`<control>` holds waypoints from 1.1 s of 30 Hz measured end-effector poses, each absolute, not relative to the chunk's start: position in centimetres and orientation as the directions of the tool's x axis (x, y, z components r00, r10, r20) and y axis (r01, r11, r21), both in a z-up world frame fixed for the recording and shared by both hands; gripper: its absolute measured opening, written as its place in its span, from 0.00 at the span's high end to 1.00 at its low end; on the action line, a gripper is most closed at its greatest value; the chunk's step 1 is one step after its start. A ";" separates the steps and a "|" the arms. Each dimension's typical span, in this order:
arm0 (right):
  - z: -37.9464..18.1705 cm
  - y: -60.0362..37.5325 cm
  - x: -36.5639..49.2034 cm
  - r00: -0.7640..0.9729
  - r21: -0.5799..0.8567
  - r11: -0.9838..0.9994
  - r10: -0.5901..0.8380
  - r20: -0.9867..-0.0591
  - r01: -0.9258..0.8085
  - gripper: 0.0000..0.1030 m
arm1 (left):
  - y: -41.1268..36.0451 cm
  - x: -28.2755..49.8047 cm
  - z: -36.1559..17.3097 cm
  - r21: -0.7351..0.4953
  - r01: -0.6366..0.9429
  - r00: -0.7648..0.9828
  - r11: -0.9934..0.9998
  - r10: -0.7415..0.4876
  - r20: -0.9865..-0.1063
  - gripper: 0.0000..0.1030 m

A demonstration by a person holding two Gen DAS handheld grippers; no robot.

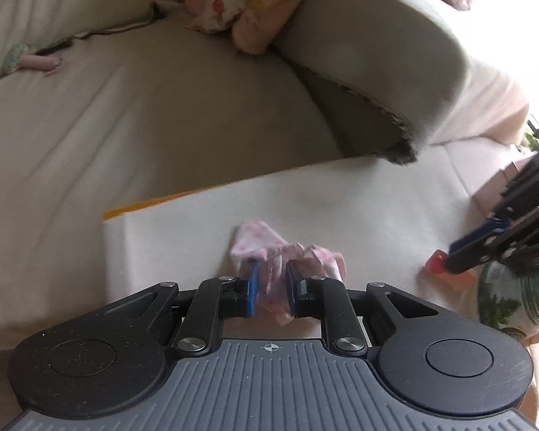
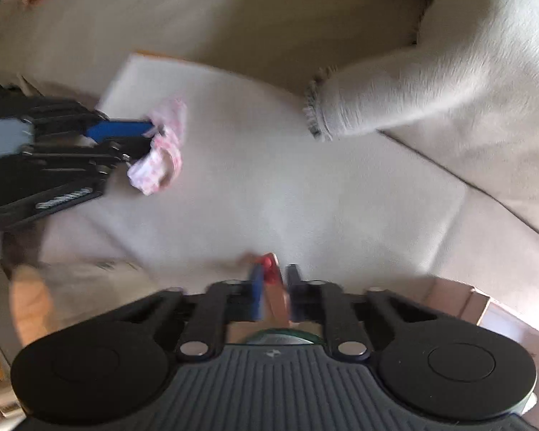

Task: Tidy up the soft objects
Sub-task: 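Grasp the pink-white cloth with the left tool while the right tool grasps the pink hair clip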

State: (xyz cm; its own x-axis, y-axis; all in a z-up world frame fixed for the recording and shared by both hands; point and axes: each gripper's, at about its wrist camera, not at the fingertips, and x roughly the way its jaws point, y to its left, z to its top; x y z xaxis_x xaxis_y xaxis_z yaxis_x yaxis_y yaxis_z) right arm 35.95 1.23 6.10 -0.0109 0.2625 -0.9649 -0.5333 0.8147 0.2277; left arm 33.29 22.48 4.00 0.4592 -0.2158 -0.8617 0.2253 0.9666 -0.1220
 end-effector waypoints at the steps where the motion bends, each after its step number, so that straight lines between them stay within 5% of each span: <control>1: 6.6 1.1 35.8 0.003 0.239 0.809 0.286 -0.958 -0.536 0.98 | 22.9 33.3 4.3 -0.120 0.212 0.477 0.970 -0.209 -0.853 0.82; 6: 9.1 -0.2 35.3 0.080 0.286 0.799 0.382 -0.921 -0.528 0.98 | 25.3 32.9 6.4 -0.223 0.127 0.572 0.967 -0.255 -0.780 0.82; 11: 9.1 -0.6 35.5 0.091 0.277 0.804 0.376 -0.922 -0.526 0.95 | 24.8 33.6 5.9 -0.221 0.109 0.531 0.969 -0.245 -0.811 0.82; 16: 9.0 -1.7 35.3 0.088 0.278 0.817 0.369 -0.925 -0.506 0.67 | 23.2 35.2 4.5 -0.174 0.080 0.502 0.981 -0.191 -0.844 0.82; 22: 8.8 -2.0 35.7 0.110 0.246 0.831 0.342 -0.933 -0.499 0.65 | 20.6 35.5 3.7 -0.160 0.237 0.414 0.958 -0.248 -0.876 0.78; 25: 8.4 -1.6 36.1 0.116 0.246 0.838 0.342 -0.933 -0.487 0.63 | 19.7 35.0 3.8 -0.157 0.318 0.389 0.935 -0.279 -0.878 0.65; 30: 8.4 -1.0 35.8 0.107 0.226 0.834 0.320 -0.941 -0.504 0.62 | 19.7 34.3 3.8 -0.016 0.314 0.429 0.949 -0.157 -0.890 0.67; 33: 8.5 -0.6 35.6 0.110 0.196 0.834 0.291 -0.950 -0.515 0.62 | 20.3 34.2 3.5 0.057 0.278 0.458 0.959 -0.081 -0.885 0.48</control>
State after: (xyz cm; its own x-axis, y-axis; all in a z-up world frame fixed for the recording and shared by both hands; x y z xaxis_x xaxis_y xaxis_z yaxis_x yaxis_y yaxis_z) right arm 35.64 -0.65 8.51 0.1099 0.2914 -0.9503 -0.5152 0.8343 0.1962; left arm 34.23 20.25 3.55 0.4583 -0.0808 -0.8851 0.2784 0.9588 0.0566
